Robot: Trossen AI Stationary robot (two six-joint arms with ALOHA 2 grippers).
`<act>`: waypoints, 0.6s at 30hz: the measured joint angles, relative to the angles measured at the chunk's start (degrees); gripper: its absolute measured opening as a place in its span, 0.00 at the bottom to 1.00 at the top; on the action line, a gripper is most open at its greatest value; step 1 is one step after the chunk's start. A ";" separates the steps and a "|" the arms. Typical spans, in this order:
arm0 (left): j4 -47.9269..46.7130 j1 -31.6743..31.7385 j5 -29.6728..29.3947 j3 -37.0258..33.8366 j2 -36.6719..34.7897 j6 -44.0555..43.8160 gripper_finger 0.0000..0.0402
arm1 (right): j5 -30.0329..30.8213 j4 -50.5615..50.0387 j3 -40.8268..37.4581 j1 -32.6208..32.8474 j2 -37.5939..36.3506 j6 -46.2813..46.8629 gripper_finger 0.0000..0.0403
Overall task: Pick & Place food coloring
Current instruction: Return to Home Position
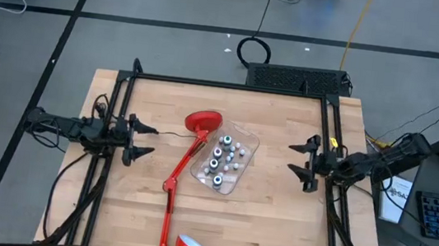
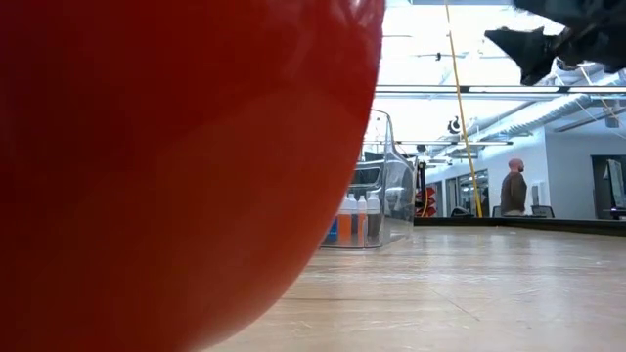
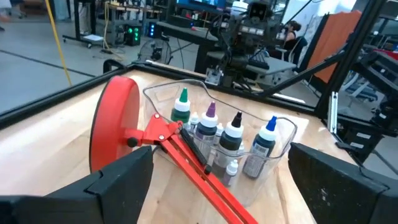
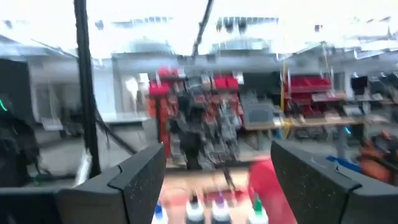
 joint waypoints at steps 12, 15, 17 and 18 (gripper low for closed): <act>0.01 0.00 0.08 0.00 0.00 -0.30 0.94 | -15.40 -3.35 -1.85 -4.44 -2.80 0.40 0.69; 0.02 0.00 0.08 0.00 0.00 -0.31 0.94 | -13.88 -5.40 -1.87 -7.11 -2.85 0.77 0.69; 0.03 0.00 0.08 0.00 0.00 -0.32 0.94 | -11.78 -7.08 -1.91 -9.37 -2.82 3.26 0.69; 0.02 0.00 0.08 0.00 0.00 -0.32 0.94 | -11.81 -7.85 -1.91 -10.53 -2.84 4.65 0.69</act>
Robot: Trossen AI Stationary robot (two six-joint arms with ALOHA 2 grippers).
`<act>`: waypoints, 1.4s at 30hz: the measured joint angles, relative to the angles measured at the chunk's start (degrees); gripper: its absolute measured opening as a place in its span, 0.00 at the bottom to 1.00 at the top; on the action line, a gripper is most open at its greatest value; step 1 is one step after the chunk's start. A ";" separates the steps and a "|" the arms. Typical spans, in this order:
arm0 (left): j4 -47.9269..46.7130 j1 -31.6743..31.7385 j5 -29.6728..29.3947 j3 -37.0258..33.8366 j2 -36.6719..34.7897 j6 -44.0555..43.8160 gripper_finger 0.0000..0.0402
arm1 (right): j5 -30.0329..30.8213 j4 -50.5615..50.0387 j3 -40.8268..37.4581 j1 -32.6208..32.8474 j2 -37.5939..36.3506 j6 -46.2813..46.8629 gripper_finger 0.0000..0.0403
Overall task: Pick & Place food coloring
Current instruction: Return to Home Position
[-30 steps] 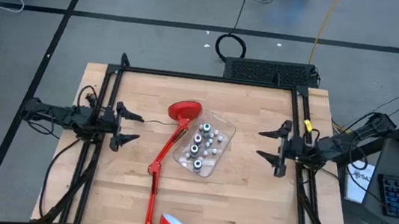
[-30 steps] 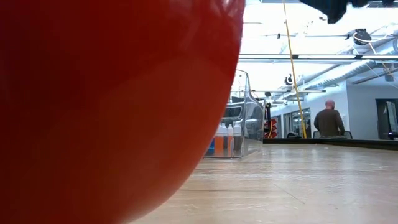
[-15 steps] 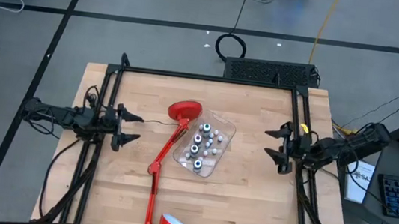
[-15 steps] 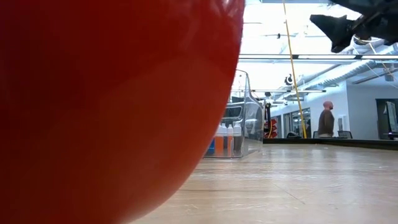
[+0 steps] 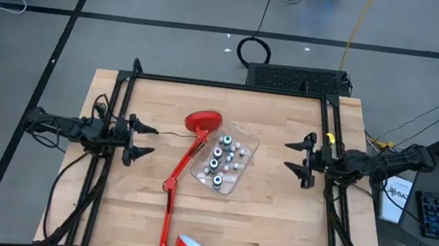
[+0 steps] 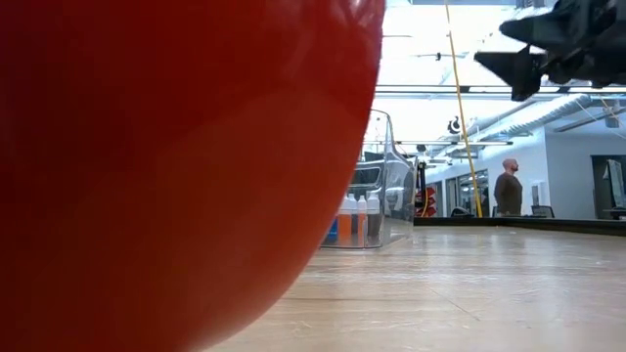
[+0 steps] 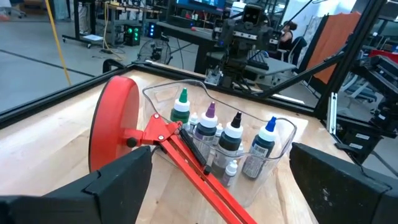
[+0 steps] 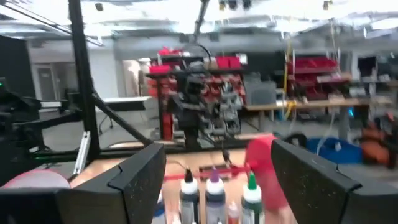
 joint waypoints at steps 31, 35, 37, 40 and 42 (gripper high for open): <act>0.02 0.00 0.02 0.00 0.00 -0.04 0.93 | 2.95 -9.93 -0.13 -3.48 0.07 6.47 0.69; 0.04 0.00 0.02 0.00 0.00 -0.03 0.94 | 2.95 -9.93 -0.13 -3.48 0.07 6.46 0.69; 0.04 0.00 0.02 0.00 0.00 -0.04 0.94 | 2.95 -9.93 -0.13 -3.48 0.07 6.46 0.69; 0.02 0.00 0.02 0.00 0.00 -0.04 0.94 | 2.95 -9.93 -0.13 -3.48 0.07 6.46 0.69; 0.03 0.00 0.02 0.00 0.00 -0.04 0.94 | 2.95 -9.93 -0.13 -3.48 0.07 6.46 0.69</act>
